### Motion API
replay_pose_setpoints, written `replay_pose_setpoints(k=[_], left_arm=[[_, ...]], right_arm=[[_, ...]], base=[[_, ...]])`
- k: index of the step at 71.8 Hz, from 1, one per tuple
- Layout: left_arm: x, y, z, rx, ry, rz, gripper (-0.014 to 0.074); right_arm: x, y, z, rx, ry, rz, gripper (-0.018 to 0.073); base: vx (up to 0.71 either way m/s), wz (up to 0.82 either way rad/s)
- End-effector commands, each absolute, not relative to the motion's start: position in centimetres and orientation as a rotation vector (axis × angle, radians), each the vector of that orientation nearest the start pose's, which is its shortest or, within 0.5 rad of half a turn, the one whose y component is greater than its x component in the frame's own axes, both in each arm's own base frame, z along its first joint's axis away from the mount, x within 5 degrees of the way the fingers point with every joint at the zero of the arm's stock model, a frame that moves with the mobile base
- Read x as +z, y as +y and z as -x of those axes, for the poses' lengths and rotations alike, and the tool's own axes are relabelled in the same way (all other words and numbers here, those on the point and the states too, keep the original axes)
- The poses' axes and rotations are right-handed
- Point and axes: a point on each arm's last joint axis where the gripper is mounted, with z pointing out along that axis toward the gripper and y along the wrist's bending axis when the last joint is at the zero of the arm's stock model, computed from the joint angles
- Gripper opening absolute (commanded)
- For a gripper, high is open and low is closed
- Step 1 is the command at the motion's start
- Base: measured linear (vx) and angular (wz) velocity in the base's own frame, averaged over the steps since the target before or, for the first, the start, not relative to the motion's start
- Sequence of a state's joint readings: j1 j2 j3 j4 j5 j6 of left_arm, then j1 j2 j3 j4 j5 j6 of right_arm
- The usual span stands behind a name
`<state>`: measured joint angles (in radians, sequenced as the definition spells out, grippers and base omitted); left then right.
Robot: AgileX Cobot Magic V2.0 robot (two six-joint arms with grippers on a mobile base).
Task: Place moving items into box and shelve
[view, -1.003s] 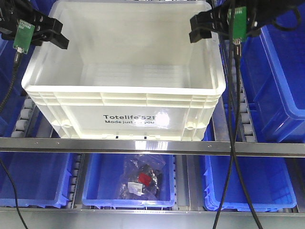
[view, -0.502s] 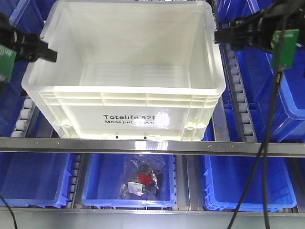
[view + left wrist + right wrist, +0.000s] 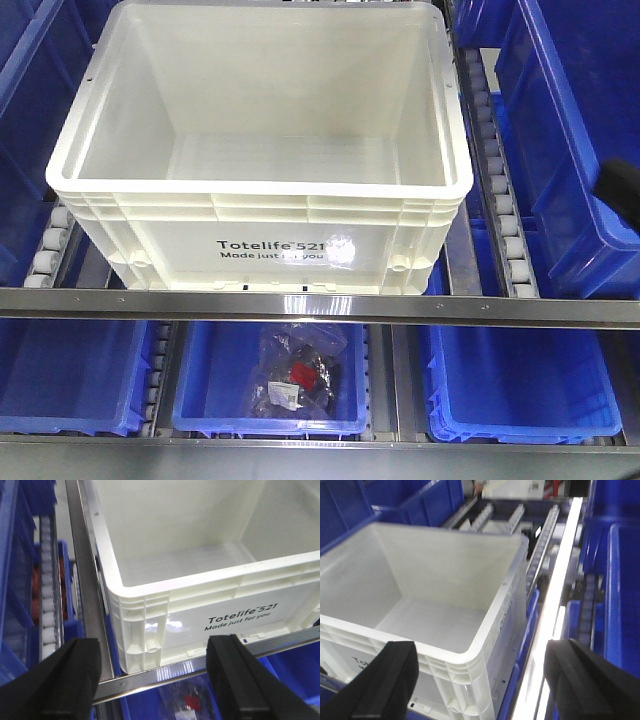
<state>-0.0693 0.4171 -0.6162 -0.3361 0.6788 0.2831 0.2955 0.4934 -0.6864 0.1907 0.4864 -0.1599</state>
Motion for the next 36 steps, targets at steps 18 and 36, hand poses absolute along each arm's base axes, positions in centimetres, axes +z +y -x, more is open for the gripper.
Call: replay_pose_setpoints(k=[18, 36], left_arm=[[31.0, -2.0, -1.7, -0.243, 1.681, -0.211, 0.0556], [27.1, -1.0, -5.2, -0.188, 1.535, -0.038, 0.0556]], right_arm=[[32.8, 1.5, -2.3, 0.272, 1.552, 0.324, 0.056], [27.9, 1.8, -5.7, 0.141, 1.419, 0.31, 0.056]], base=[[0.0, 0.0], [0.0, 0.0]])
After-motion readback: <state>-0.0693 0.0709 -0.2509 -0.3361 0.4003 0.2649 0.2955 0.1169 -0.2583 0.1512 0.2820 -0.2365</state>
